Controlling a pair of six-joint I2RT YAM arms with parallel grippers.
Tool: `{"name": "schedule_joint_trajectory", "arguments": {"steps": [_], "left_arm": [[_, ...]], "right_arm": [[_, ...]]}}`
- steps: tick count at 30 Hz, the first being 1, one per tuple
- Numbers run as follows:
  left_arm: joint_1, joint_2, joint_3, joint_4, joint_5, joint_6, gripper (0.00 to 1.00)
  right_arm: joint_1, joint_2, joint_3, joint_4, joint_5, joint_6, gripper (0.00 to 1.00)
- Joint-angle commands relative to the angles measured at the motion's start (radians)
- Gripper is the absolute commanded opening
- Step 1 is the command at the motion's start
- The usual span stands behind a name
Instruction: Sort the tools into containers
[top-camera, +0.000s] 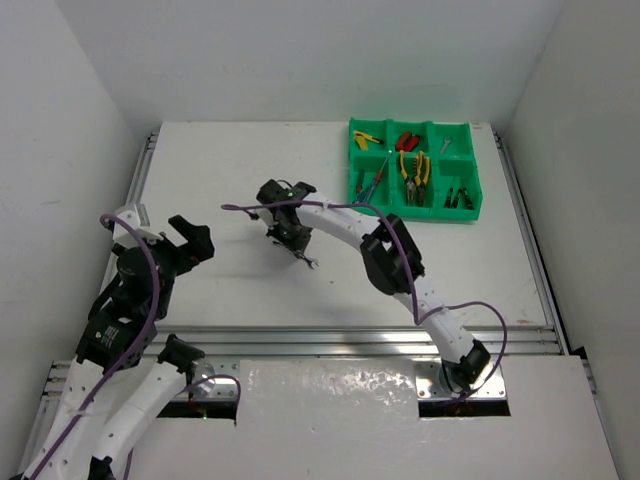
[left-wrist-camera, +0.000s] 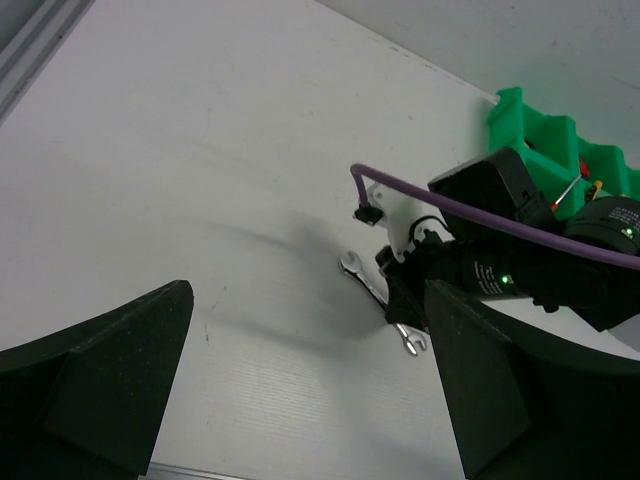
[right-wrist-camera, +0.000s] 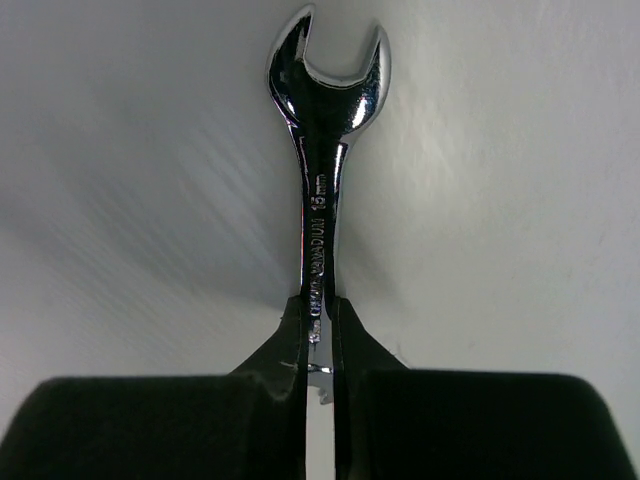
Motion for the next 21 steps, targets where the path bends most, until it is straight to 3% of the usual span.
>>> {"name": "schedule_joint_trajectory", "arguments": {"steps": [1, 2, 5, 13, 17, 21], "left_arm": [[0.009, -0.021, 0.0, 0.045, 0.007, 0.015, 0.98], [0.009, -0.027, 0.001, 0.043, 0.007, 0.015, 0.98], [0.009, -0.029, -0.002, 0.048, 0.009, 0.017, 0.98], [0.007, -0.033, 0.0, 0.045, 0.007, 0.017, 0.98], [0.007, -0.043, 0.0, 0.048, 0.009, 0.017, 0.98], [0.007, -0.036, -0.002, 0.048, 0.015, 0.02, 0.99]], "right_arm": [[-0.005, -0.017, -0.253, -0.258, 0.083, 0.02, 0.02], [-0.007, -0.065, -0.386, -0.22, 0.06, 0.05, 0.09], [-0.007, -0.168, -0.467, -0.154, -0.004, 0.069, 0.25], [-0.024, -0.051, -0.326, -0.146, -0.018, 0.08, 0.31], [-0.03, -0.12, -0.474, -0.041, -0.023, 0.109, 0.37], [-0.032, -0.238, -0.66, 0.093, 0.005, 0.137, 0.33]]}}
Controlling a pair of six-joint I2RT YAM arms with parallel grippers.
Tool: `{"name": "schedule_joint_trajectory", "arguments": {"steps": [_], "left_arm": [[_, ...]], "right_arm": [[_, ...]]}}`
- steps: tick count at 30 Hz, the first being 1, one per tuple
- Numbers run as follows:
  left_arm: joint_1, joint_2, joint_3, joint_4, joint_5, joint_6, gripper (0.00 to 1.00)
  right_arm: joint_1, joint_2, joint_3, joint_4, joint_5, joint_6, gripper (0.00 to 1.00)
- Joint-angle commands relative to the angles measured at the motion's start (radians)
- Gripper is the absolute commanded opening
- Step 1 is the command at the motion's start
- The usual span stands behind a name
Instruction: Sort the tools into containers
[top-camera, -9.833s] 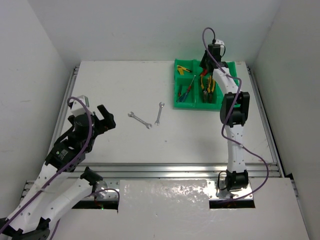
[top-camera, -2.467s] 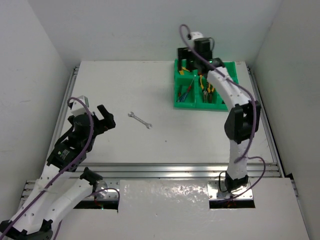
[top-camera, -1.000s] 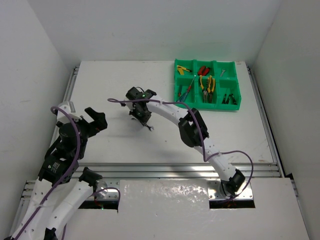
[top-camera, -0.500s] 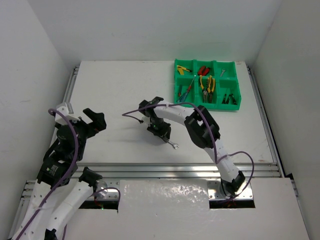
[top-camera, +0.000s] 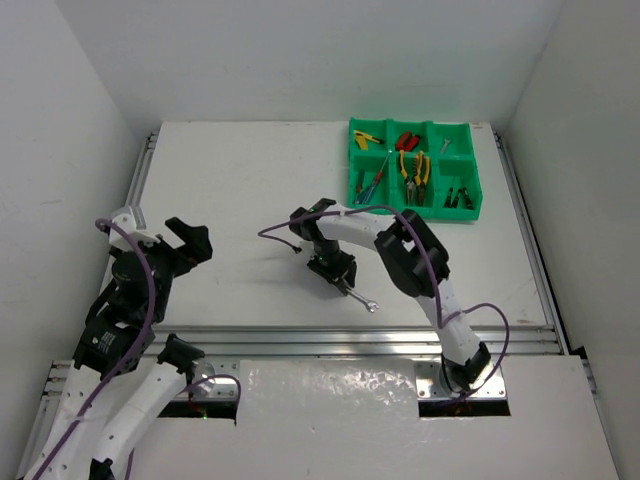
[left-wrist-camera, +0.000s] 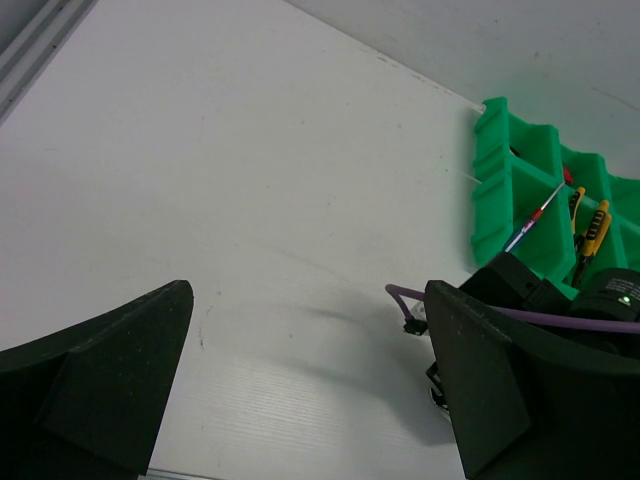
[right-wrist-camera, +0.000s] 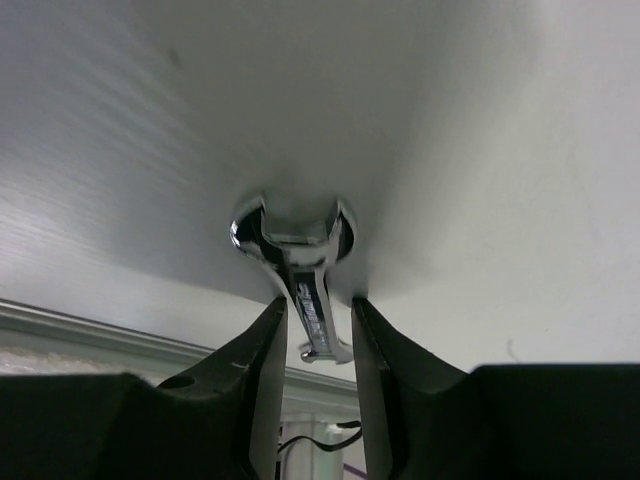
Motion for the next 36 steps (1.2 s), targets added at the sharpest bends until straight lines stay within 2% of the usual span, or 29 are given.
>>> {"name": "schedule_joint_trajectory", "arguments": {"steps": [1, 8, 15, 25, 30, 36], "left_arm": [[0.007, -0.002, 0.0, 0.044, 0.009, 0.02, 0.98], [0.007, -0.002, 0.0, 0.045, 0.009, 0.02, 0.99], [0.007, 0.01, 0.0, 0.044, 0.009, 0.02, 0.98], [0.007, 0.008, 0.0, 0.044, 0.009, 0.02, 0.98], [0.007, 0.007, 0.0, 0.044, 0.009, 0.02, 0.99], [0.007, 0.008, 0.0, 0.045, 0.012, 0.021, 0.98]], "right_arm": [[-0.009, -0.011, -0.158, 0.277, -0.01, 0.034, 0.33], [-0.008, -0.128, -0.344, 0.386, -0.024, 0.04, 0.32], [-0.008, -0.102, -0.333, 0.438, -0.034, 0.037, 0.28], [0.001, -0.053, -0.292, 0.44, -0.01, 0.061, 0.17], [0.011, -0.077, -0.345, 0.502, 0.01, 0.084, 0.0], [0.012, -0.209, -0.416, 0.591, -0.005, 0.107, 0.0]]}}
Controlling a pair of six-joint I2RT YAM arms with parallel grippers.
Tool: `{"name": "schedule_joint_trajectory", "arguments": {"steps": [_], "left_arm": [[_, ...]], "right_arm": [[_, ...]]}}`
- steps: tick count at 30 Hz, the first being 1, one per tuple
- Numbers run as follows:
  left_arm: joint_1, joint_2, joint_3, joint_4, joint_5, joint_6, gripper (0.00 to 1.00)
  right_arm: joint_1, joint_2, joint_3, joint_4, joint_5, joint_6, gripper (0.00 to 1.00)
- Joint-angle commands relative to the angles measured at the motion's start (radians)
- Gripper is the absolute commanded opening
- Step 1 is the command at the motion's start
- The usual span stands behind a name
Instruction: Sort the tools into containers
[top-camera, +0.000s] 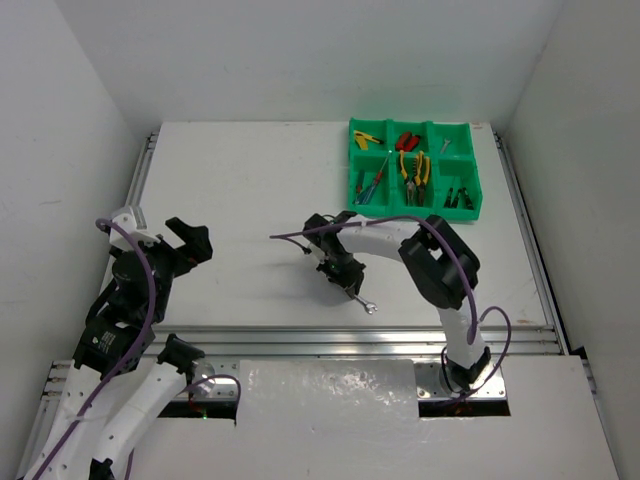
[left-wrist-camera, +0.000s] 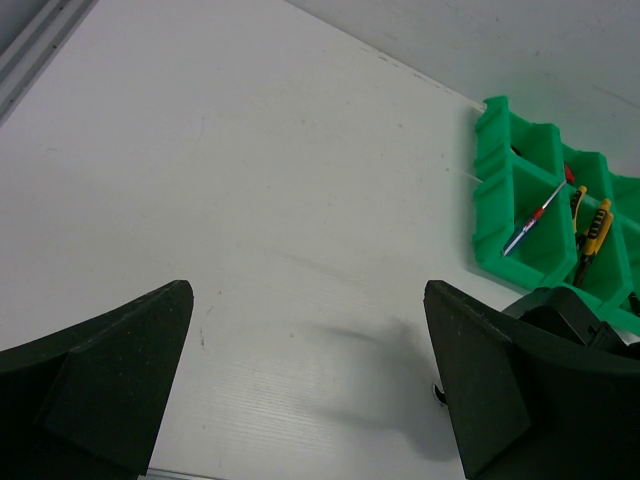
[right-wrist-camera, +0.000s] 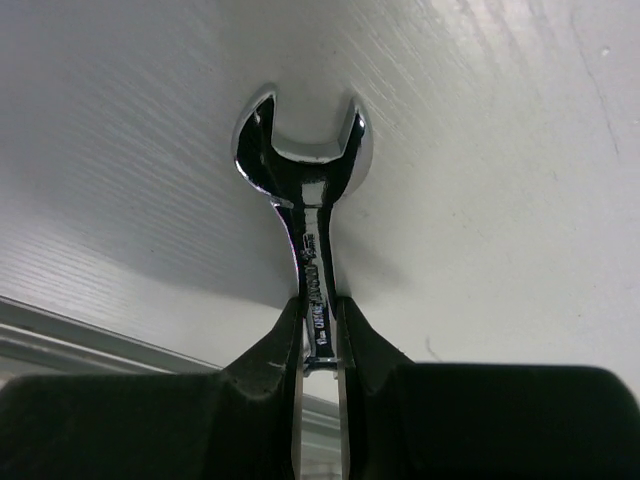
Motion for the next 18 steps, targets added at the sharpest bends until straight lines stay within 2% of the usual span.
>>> {"name": "schedule_joint_trajectory", "arguments": {"steps": [1, 8, 18], "left_arm": [[0.007, 0.008, 0.0, 0.045, 0.01, 0.018, 0.98], [0.007, 0.008, 0.0, 0.047, 0.009, 0.018, 0.98], [0.007, 0.004, 0.0, 0.045, 0.007, 0.017, 0.99]], "right_arm": [[0.008, 0.01, -0.081, 0.332, -0.012, 0.045, 0.0], [-0.007, -0.151, -0.104, 0.346, 0.028, 0.06, 0.0], [-0.101, -0.257, -0.106, 0.335, 0.049, 0.086, 0.0]]}}
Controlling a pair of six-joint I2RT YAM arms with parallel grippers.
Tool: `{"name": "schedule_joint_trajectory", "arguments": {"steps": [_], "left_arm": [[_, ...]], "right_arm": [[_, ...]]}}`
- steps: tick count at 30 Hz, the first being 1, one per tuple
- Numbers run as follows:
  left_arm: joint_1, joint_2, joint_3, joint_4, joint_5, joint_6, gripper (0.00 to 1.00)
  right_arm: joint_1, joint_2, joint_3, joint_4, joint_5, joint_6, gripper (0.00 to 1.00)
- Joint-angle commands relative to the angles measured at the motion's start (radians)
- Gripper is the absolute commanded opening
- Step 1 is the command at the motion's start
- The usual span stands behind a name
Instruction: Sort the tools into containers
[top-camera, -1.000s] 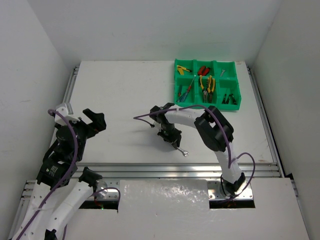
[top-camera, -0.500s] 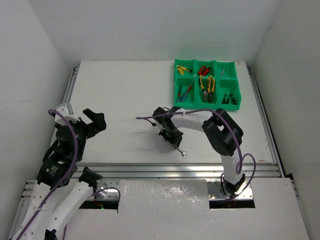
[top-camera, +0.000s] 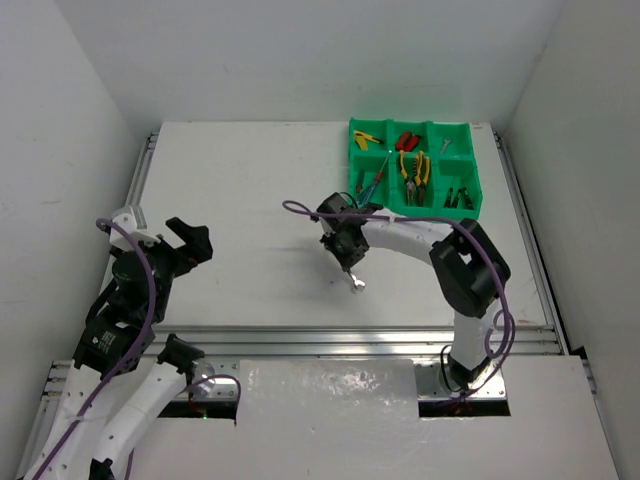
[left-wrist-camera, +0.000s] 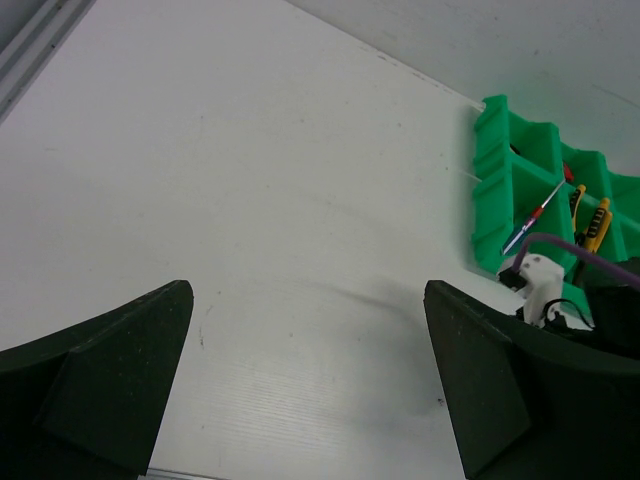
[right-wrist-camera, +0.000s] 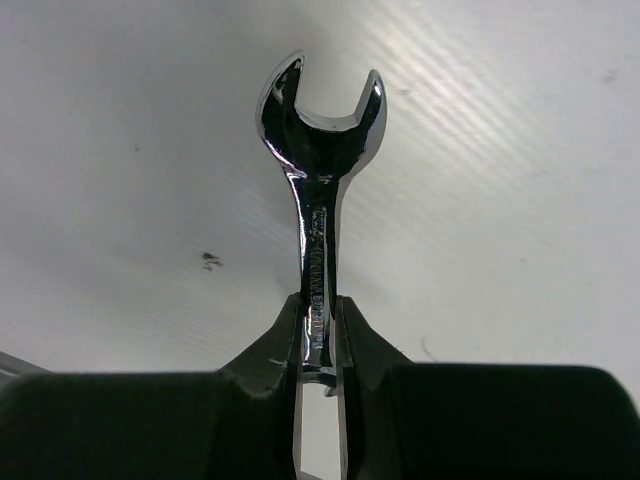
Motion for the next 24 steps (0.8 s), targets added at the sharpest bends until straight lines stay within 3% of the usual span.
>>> {"name": "schedule_joint_trajectory", "arguments": {"steps": [1, 9, 13, 18, 24], "left_arm": [[0.006, 0.002, -0.002, 0.045, 0.004, 0.017, 0.99], [0.007, 0.002, -0.002, 0.046, 0.007, 0.017, 0.99], [0.006, -0.003, -0.002, 0.045, 0.01, 0.018, 0.98], [0.004, -0.015, -0.002, 0.046, 0.01, 0.018, 0.98], [-0.01, -0.02, -0.005, 0.05, 0.012, 0.02, 0.98]], "right_arm": [[-0.033, -0.092, 0.013, 0.043, 0.022, 0.024, 0.0], [-0.174, -0.193, 0.078, 0.022, 0.1, 0.031, 0.0], [-0.286, -0.19, 0.212, 0.023, 0.163, 0.03, 0.0], [-0.441, -0.073, 0.401, 0.068, 0.223, 0.037, 0.0], [-0.568, 0.052, 0.595, 0.242, 0.223, 0.062, 0.0]]}}
